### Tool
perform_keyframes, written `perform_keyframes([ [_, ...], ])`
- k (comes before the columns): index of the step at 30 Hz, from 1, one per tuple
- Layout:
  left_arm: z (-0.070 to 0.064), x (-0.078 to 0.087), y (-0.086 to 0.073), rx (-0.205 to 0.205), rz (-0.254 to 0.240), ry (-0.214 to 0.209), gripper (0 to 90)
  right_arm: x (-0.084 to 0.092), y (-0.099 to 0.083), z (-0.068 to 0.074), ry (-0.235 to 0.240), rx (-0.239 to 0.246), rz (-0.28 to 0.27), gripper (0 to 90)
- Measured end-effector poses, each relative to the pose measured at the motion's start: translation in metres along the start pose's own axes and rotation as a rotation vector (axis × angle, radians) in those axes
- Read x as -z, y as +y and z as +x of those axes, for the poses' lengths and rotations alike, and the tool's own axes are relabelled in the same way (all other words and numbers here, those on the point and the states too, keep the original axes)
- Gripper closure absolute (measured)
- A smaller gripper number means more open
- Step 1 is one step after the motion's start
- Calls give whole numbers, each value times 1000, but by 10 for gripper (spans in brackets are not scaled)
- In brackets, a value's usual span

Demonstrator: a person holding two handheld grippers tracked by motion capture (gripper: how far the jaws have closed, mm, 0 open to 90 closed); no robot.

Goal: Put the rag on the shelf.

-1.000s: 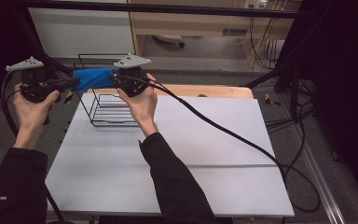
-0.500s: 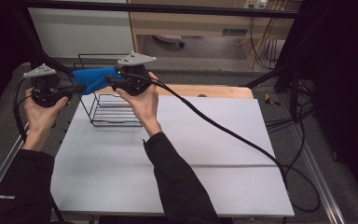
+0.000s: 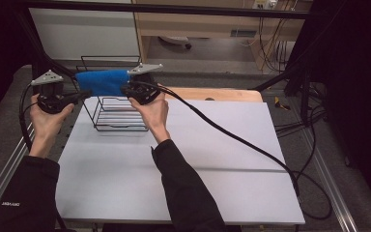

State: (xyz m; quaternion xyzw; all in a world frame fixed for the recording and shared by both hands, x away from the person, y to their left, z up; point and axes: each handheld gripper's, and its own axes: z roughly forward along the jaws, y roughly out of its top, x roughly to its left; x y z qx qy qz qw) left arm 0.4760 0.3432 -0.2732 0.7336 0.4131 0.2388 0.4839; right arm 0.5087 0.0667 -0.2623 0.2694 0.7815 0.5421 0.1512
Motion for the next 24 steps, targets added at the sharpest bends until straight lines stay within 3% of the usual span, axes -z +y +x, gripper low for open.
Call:
perform_keyframes([
  [7, -4, 4, -7, 3, 1, -10, 857, 17, 1, 0, 26, 12, -49, 738],
  [9, -6, 6, -10, 6, 10, -16, 770, 28, -1, -3, 34, 4, -53, 676],
  [14, -14, 9, -19, -6, 38, -21, 663, 44, -6, -7, 34, 10, -51, 578],
  [15, -16, 9, -22, -9, 44, -20, 609, 52, -9, -9, 34, 9, -41, 487],
  [18, -22, 8, -29, -11, 55, -22, 554, 61, -13, -11, 28, 8, -33, 440],
  [21, -30, 6, -35, -18, 65, -25, 452, 78, -22, -18, 13, -2, -26, 333],
  [24, -38, 3, -42, -31, 87, -36, 406, 87, -27, -23, 10, -7, -22, 256],
])
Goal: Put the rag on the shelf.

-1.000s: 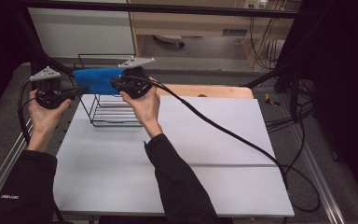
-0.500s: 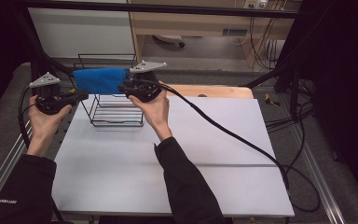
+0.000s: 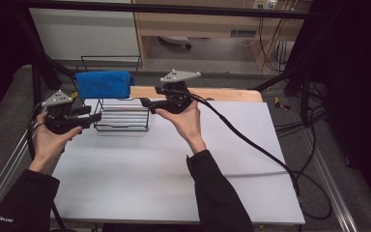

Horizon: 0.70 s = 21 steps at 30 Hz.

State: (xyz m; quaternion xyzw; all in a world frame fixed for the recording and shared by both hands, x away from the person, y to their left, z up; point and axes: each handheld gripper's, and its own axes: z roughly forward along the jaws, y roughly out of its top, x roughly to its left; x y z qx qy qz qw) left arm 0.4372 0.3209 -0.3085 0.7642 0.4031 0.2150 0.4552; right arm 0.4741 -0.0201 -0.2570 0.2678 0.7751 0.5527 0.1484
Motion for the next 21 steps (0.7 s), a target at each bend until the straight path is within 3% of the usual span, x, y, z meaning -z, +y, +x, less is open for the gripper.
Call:
perform_keyframes([
  [3, -8, -4, -6, -1, 12, -14, 315, 20, -12, -10, -22, -4, 14, 167],
  [8, -21, -12, -17, -14, 21, -32, 226, 42, -28, -22, -43, -12, 21, 117],
  [12, -28, -19, -25, -6, 12, -45, 167, 64, -52, -37, -45, -53, 22, 81],
  [18, -43, -31, -43, -16, 37, -57, 92, 87, -93, -52, -65, -98, 78, 58],
  [21, -50, -36, -53, -11, 37, -81, 79, 98, -117, -60, -65, -129, 81, 47],
])
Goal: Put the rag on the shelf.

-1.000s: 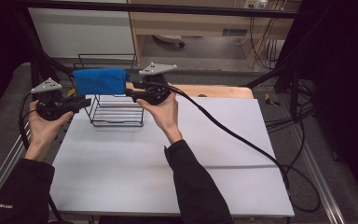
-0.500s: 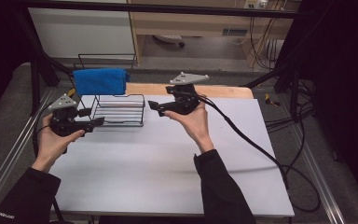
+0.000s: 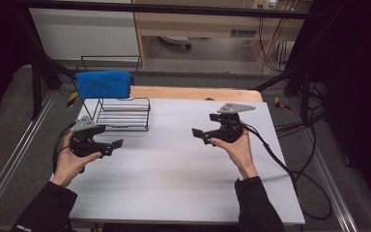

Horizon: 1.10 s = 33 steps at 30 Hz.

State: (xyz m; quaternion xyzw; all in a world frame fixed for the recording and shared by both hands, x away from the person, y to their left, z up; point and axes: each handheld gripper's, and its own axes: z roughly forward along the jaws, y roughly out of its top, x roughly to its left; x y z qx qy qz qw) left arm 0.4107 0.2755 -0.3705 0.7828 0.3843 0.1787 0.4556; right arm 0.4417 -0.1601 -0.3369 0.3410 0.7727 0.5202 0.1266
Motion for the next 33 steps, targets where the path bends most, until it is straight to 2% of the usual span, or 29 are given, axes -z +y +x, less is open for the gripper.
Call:
perform_keyframes([
  [7, -12, -9, -23, -2, 11, -37, 80, 20, -53, -22, -12, -43, 42, 22],
  [14, -20, -16, -43, 2, 21, -60, 105, 34, -92, -30, -18, -66, 64, 10],
  [17, -20, -17, -51, -3, 22, -65, 108, 40, -104, -33, -31, -75, 86, 6],
  [22, -20, -17, -59, -24, 35, -58, 110, 52, -121, -38, -38, -92, 86, 6],
  [27, -20, -17, -66, -26, 44, -59, 110, 62, -139, -40, -45, -119, 94, 6],
  [33, -20, -18, -71, -47, 63, -54, 109, 69, -152, -43, -74, -114, 136, 7],
])
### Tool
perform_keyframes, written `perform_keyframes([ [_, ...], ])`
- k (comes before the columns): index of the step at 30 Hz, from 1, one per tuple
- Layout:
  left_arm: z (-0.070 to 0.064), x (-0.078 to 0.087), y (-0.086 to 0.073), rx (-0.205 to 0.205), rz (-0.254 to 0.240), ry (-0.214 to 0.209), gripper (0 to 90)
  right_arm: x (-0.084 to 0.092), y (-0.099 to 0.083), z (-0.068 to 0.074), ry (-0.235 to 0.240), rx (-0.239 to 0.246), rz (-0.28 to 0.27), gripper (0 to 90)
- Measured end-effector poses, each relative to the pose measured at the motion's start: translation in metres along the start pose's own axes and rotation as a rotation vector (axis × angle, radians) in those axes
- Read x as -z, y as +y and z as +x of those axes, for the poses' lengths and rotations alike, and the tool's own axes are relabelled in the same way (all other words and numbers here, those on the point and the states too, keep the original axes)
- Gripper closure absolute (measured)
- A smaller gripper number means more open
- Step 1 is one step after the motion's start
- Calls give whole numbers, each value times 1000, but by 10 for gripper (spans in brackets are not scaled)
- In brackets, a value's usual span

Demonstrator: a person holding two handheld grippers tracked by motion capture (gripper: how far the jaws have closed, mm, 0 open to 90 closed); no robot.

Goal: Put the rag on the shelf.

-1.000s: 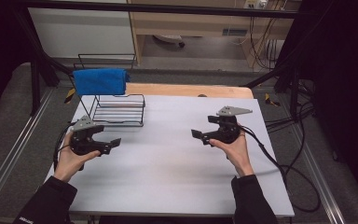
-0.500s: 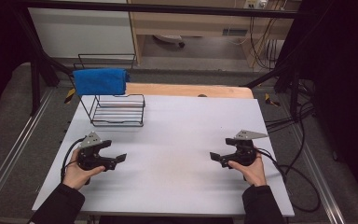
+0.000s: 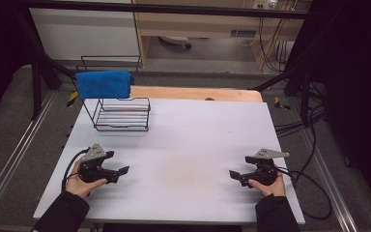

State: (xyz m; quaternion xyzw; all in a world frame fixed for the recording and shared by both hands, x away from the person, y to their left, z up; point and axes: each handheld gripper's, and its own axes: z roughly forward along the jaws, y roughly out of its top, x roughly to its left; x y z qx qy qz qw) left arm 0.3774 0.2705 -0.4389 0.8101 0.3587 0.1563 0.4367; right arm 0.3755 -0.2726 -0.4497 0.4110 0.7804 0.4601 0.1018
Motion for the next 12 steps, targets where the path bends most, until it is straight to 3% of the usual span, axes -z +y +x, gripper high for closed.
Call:
perform_keyframes([
  [12, -1, -1, -2, -10, 13, -5, 109, 0, -4, -1, -2, -16, 10, 8],
])
